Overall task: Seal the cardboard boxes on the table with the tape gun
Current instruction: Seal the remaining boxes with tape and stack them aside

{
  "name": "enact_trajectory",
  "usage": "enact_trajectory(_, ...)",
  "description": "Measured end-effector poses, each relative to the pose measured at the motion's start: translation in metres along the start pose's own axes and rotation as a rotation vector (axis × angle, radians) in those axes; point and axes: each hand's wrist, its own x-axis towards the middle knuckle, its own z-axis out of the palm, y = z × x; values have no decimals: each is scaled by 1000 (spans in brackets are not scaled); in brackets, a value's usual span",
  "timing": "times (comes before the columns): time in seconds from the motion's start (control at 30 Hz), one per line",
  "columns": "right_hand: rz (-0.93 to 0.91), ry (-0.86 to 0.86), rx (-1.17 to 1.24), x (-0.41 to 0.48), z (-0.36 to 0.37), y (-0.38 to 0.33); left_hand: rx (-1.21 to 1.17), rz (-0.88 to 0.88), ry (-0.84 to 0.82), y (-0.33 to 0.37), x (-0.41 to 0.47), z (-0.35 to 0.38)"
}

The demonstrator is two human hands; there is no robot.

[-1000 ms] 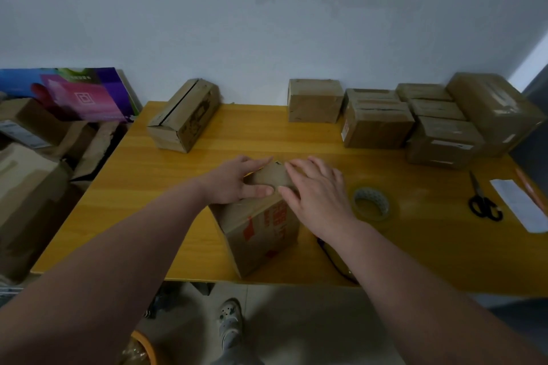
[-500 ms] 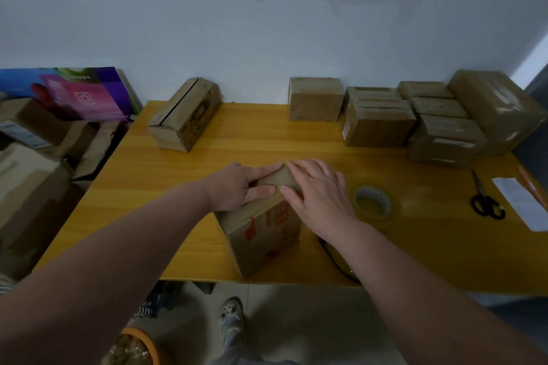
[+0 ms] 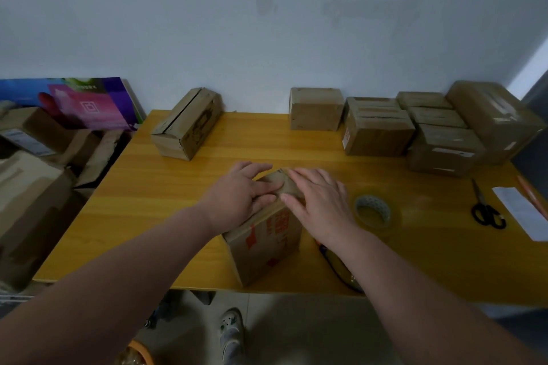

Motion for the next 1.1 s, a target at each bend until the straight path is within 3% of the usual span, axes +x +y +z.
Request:
enact_trajectory(0.1,-1,11,15,0,1,2,-19,123,152,5,-11,2)
enact_trajectory(0.23,-19,53,28,2,2,6,-143,64,181,10,-25,5)
enact_trajectory(0.33,-88,201,165,-2,1,9,-182,40,203,7,-29,10)
enact_trajectory(0.43,2,286,316,-7,-3,17,-217,11,219,3,-31,10)
enact_trajectory(0.53,115,49,220,-7,-5,30,-221,46,249,5,-32,12)
enact_trajectory(0.67,55,-241,17,3,-1,37,-249,61,262,5,-32,13)
enact_trajectory(0.93,-97,-338,-65,21,-3,19,-272,78,263,5,-34,16)
enact_trajectory(1.1,-152,-314,-274,22,-4,13,-287,79,289,5,-33,18)
